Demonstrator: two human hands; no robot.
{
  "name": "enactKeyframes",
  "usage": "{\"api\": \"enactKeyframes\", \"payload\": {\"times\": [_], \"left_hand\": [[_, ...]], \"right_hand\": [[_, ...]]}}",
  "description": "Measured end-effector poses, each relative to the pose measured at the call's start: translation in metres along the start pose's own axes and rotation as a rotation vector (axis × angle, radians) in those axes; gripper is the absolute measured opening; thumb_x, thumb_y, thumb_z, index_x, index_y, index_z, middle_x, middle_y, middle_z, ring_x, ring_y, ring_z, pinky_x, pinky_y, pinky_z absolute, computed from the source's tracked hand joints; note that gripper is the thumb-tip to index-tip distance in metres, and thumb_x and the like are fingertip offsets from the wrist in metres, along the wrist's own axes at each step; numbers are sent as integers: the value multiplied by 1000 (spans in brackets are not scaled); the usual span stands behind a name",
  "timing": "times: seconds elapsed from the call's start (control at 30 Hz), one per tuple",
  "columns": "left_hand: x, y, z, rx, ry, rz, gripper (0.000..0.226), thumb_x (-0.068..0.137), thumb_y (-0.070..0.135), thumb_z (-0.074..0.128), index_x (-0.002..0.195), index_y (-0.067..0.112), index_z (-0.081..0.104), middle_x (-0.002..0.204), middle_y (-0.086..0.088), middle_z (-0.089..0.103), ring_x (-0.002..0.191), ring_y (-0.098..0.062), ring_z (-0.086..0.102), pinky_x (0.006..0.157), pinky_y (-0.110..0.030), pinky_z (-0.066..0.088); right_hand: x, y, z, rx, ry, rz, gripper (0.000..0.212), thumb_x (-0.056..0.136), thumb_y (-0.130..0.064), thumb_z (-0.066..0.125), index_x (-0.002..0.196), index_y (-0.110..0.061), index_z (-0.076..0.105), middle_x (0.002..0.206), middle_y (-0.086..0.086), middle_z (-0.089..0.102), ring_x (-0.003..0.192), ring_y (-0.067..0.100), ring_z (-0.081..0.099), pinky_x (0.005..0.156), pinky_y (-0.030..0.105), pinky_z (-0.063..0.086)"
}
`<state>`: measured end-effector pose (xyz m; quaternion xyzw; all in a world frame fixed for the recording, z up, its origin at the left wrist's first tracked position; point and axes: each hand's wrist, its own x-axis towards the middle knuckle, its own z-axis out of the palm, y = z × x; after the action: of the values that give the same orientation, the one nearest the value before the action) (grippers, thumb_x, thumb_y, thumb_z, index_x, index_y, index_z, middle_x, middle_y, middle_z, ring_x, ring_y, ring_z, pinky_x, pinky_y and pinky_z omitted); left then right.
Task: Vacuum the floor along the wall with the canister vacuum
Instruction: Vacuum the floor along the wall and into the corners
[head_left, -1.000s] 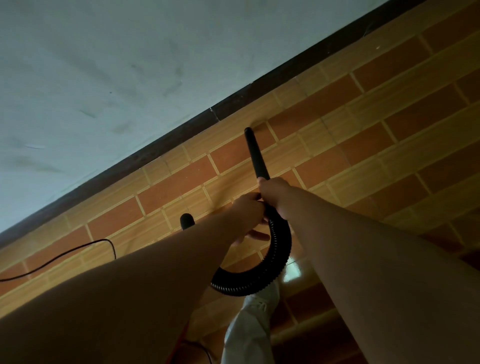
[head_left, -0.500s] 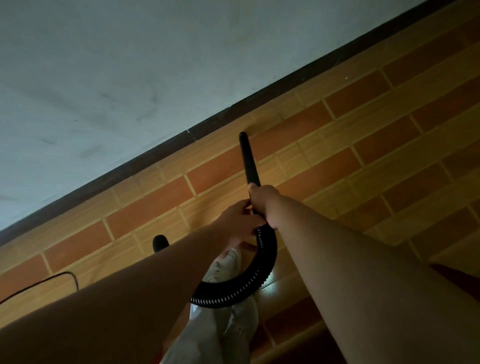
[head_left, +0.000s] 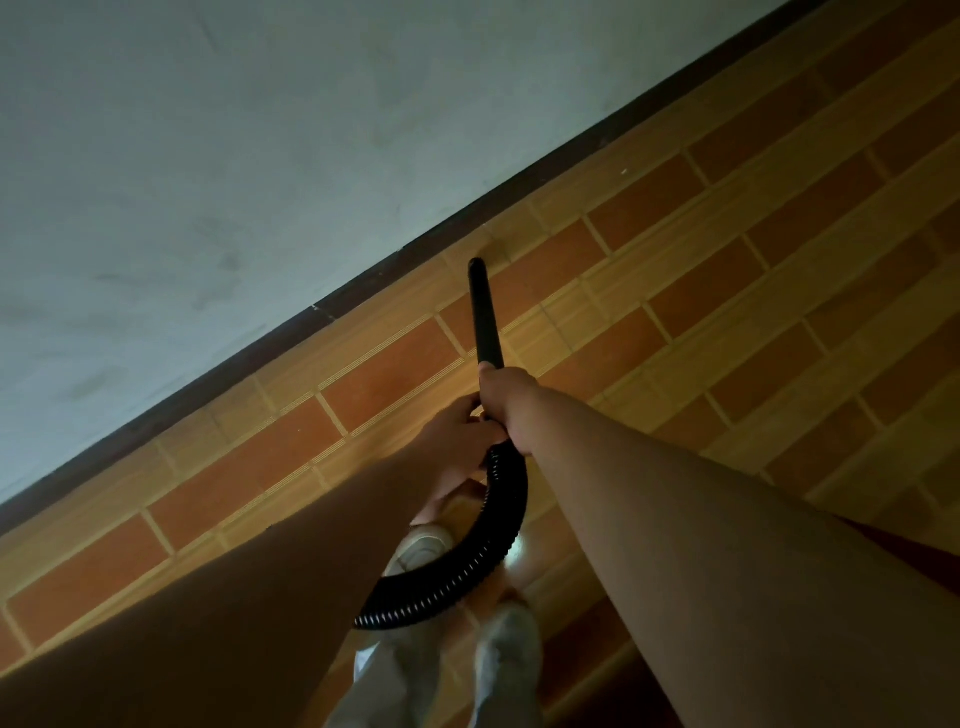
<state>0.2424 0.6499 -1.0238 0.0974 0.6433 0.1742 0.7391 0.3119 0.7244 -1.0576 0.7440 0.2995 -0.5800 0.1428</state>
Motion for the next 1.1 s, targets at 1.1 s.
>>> {"api": "enactKeyframes", "payload": {"times": [1.1], "left_hand": [[113,99,110,145,168,14,44,105,27,51,148,29,39,105,-13,64,83,-26,73,65,-43,62]], "right_hand": [[113,-48,-168,78,-110,-5,48,106,-47,48,136,-10,53,105,8,68,97,24,67,78,37,56]]}}
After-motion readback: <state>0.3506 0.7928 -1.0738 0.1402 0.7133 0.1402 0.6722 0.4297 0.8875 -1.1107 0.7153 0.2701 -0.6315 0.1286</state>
